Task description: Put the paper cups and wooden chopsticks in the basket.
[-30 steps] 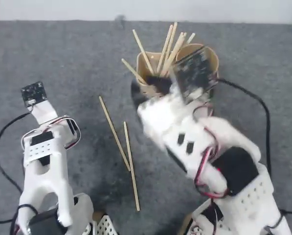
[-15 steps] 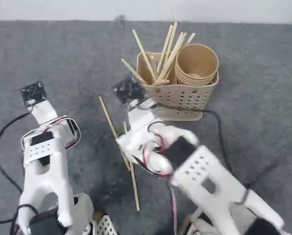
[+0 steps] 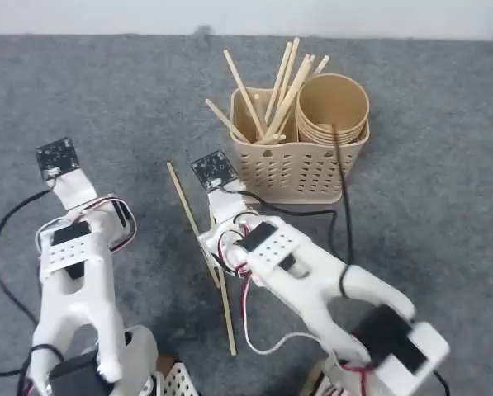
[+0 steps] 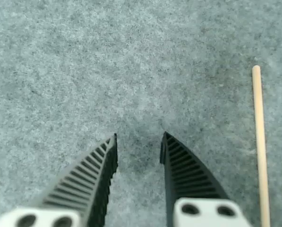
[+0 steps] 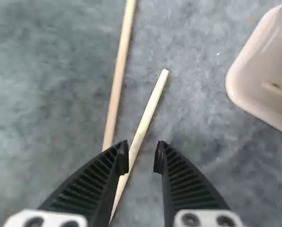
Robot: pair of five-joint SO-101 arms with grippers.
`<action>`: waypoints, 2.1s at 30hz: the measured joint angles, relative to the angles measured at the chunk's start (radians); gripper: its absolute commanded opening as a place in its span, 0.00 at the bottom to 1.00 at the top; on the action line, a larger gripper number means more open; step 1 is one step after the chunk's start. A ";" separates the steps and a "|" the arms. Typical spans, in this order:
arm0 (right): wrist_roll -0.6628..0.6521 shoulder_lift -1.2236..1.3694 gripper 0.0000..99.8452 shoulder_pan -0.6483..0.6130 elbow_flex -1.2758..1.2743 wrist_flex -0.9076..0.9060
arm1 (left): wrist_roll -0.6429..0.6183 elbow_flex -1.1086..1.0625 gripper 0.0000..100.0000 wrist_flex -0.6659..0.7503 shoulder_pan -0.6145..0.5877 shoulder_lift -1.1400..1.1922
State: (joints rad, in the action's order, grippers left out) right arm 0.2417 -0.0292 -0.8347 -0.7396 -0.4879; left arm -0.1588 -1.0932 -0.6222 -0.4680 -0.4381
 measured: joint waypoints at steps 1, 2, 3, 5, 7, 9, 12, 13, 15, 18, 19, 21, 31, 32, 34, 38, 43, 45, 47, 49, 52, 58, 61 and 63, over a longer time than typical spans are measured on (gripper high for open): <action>0.000 0.021 0.11 0.002 0.000 0.021 | 0.000 0.000 0.14 0.000 0.000 0.000; 0.000 0.038 0.11 0.002 0.000 0.043 | 0.000 0.000 0.14 0.000 0.000 0.000; 0.000 0.051 0.11 0.002 0.000 0.060 | 0.000 0.000 0.14 0.000 0.000 0.000; 0.000 0.071 0.11 0.002 0.000 0.083 | 0.000 0.000 0.14 0.000 0.000 0.000; 0.000 0.086 0.11 0.002 0.000 0.098 | 0.000 0.000 0.14 0.000 0.000 0.000; 0.000 0.100 0.07 0.002 0.002 0.101 | 0.000 0.000 0.14 0.000 0.000 0.000; 0.000 0.126 0.01 0.009 0.021 0.100 | 0.000 0.000 0.14 0.000 0.000 0.000; 0.000 0.135 0.02 0.011 0.035 0.094 | 0.000 0.000 0.14 0.000 0.000 0.000; 0.000 0.157 0.01 0.012 0.072 0.055 | 0.000 0.000 0.14 0.000 0.000 0.000; 0.000 0.170 0.01 0.012 0.130 -0.035 | 0.000 0.000 0.14 0.000 0.000 0.000; 0.000 0.170 0.01 0.011 0.147 -0.074 | 0.000 0.000 0.14 0.000 0.000 0.000; 0.000 0.169 0.01 0.011 0.183 -0.150 | 0.000 0.000 0.14 0.000 0.000 0.000; 0.000 -0.264 0.01 0.008 0.226 -0.387 | 0.000 0.000 0.14 0.000 0.000 0.000; 0.000 -0.333 0.01 0.008 0.226 -0.391 | 0.000 0.000 0.14 0.000 0.000 0.000; 0.000 -0.473 0.01 0.008 0.226 -0.393 | 0.000 0.000 0.14 0.000 0.000 0.000; -0.011 -0.718 0.01 0.005 0.226 -0.353 | 0.000 0.000 0.14 0.000 0.000 0.000; -0.141 -0.910 0.01 0.028 0.222 -0.170 | 0.000 0.000 0.14 0.000 0.000 0.000; -0.181 -0.950 0.01 0.064 0.206 -0.060 | 0.000 0.000 0.14 0.000 0.000 0.000; -0.216 -0.964 0.01 0.112 0.193 0.064 | 0.000 0.000 0.14 0.000 0.000 0.000; -0.239 -0.964 0.01 0.170 0.183 0.198 | 0.000 0.000 0.14 0.000 0.000 0.000; -0.298 -0.962 0.01 0.244 0.178 0.376 | 0.000 0.000 0.14 0.000 0.000 0.000; -0.400 -0.852 0.01 0.295 0.152 0.559 | 0.000 0.000 0.14 0.000 0.000 0.000; -0.416 -0.770 0.01 0.327 0.118 0.643 | 0.000 0.000 0.14 0.000 0.000 0.000; -0.417 -0.717 0.01 0.342 0.092 0.694 | 0.000 0.000 0.14 0.000 0.000 0.000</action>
State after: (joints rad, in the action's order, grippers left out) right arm -0.1757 -0.7457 -0.4925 -0.6475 0.2056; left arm -0.1588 -1.0932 -0.6222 -0.4680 -0.4381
